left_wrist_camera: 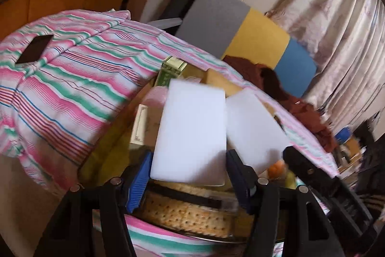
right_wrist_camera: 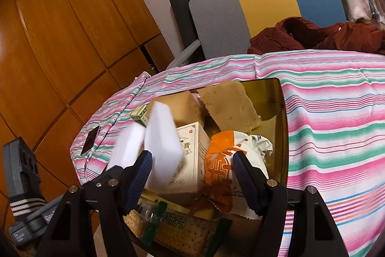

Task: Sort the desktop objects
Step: 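Open both tools to release the sponges onto the tray items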

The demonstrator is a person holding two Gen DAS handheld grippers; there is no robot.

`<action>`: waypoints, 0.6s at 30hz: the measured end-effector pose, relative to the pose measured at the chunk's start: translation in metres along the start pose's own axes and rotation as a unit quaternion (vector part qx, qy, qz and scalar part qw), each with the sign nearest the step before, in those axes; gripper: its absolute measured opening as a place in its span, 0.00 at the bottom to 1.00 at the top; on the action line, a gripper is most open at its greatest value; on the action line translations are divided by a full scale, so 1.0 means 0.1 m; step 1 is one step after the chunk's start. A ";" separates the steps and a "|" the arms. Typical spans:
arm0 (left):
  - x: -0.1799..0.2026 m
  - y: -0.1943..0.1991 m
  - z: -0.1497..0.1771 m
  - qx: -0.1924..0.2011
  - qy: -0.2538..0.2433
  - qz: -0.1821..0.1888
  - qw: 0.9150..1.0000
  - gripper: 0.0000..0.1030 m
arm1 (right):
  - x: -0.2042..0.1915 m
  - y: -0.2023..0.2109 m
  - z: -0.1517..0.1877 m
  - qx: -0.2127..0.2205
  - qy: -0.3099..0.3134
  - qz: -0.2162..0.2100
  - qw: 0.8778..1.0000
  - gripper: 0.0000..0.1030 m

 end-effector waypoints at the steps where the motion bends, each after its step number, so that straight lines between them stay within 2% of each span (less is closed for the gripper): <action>1: 0.01 0.00 0.01 0.000 -0.005 -0.005 1.000 0.61 | 0.01 0.01 0.01 0.000 -0.001 0.000 1.000 0.69; 4: 0.05 -0.01 0.05 -0.001 -0.021 -0.018 1.000 0.61 | 0.04 0.03 0.02 0.000 -0.005 0.002 1.000 0.69; 7: 0.08 0.05 0.07 0.008 -0.024 -0.012 1.000 0.61 | 0.04 0.04 0.01 0.003 -0.003 0.002 1.000 0.69; 14: 0.03 0.23 -0.01 0.042 0.008 -0.001 0.999 0.61 | 0.02 0.13 -0.01 0.019 0.008 0.003 1.000 0.69; 18: 0.05 0.28 0.00 0.048 -0.004 -0.026 0.998 0.61 | 0.01 0.14 0.01 0.013 0.009 0.003 1.000 0.70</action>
Point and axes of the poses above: each gripper's, at about its wrist camera, not at the fingertips, and y roughly against the way its jaws point, x to its right, z to its underside, the point moved 2 cm from there along -y, roughly the way its jaws point, and after that the axes turned 11 degrees about y, right-handed, at the moved point
